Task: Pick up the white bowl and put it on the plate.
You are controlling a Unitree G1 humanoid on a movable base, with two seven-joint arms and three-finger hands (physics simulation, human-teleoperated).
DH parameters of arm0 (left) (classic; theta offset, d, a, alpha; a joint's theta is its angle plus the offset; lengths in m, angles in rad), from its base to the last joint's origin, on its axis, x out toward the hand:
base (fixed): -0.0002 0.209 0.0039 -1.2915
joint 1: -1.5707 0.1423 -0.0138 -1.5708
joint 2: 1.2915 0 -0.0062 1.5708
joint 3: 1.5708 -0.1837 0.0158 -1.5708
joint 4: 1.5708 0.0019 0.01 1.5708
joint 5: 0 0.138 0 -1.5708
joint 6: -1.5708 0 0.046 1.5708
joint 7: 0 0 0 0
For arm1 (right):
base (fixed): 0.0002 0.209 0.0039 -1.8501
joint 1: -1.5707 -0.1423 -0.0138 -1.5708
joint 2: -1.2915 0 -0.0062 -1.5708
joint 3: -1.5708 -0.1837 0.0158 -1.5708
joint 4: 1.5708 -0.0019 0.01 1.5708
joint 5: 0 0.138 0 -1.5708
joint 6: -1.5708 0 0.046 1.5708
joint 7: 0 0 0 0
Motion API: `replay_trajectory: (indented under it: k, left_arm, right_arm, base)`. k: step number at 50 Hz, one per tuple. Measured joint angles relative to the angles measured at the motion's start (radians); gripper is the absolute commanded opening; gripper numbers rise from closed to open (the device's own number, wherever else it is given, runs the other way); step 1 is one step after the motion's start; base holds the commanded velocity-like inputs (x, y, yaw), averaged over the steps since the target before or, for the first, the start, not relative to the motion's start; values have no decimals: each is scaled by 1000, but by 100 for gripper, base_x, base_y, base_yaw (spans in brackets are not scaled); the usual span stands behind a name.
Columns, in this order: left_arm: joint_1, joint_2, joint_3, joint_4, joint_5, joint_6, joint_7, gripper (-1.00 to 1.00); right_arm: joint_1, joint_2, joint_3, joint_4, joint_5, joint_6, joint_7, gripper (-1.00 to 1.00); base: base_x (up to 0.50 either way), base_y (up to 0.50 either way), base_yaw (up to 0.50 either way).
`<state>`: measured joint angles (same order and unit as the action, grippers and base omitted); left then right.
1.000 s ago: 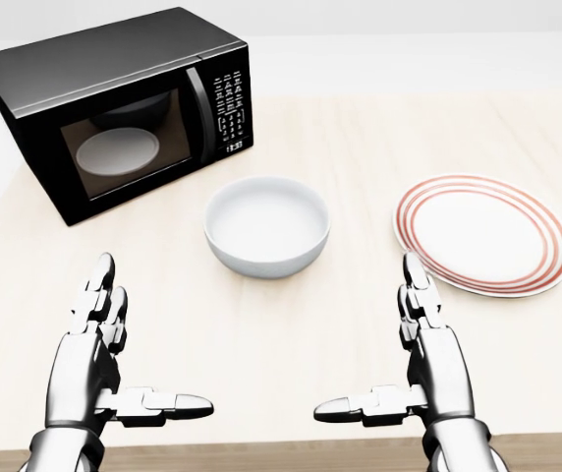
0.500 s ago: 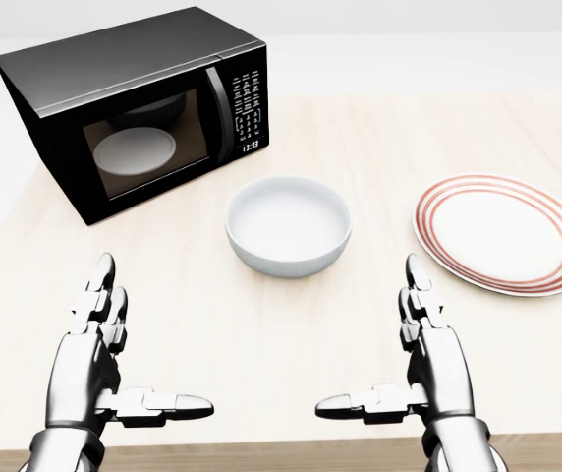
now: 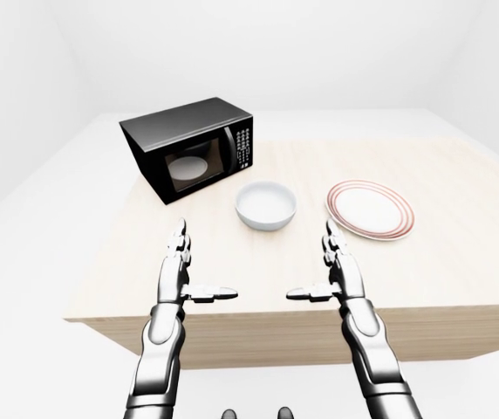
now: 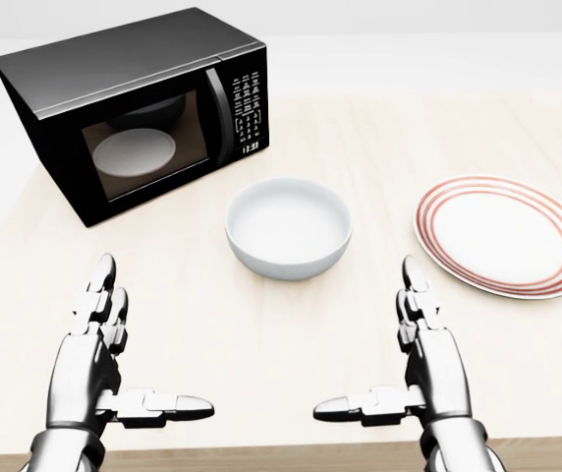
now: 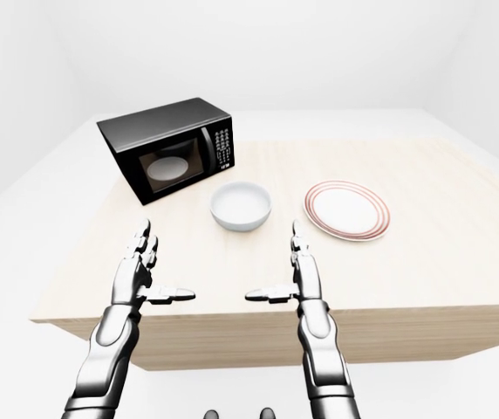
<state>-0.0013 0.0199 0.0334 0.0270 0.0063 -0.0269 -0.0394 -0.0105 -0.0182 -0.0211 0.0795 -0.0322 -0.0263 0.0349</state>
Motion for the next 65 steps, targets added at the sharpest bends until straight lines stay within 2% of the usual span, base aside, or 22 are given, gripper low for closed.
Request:
replay_trajectory:
  k: [12, 47, 51, 56, 60, 65]
  left_arm:
    - [1, 0, -1, -3, 1, 2, 0, 100]
    - [-1, 0, -2, 3, 3, -5, 0, 100]
    - [-2, 0, -2, 6, 4, -7, 1, 100]
    - [-2, 0, -2, 5, 5, -5, 2, 100]
    - [-2, 0, -2, 5, 6, -5, 2, 100]
    - [-2, 0, -2, 5, 7, -4, 2, 100]
  right_arm:
    - [-1, 0, 2, 14, -9, -12, -1, 100]
    - [-3, 1, 7, 25, -22, -16, -6, 100]
    - [-16, -35, 28, -43, -195, 46, -26, 100]
    - [-34, -52, 31, -112, -379, 93, -18, 100]
    - [-48, -60, 31, -149, -501, 114, -4, 100]
    - [-62, -66, 33, -176, -626, 114, 15, 100]
  base:
    - [27, 0, 0]
    - [25, 0, 0]
    - [0, 0, 0]
    - [0, 0, 0]
    - [0, 0, 0]
    - [0, 0, 0]
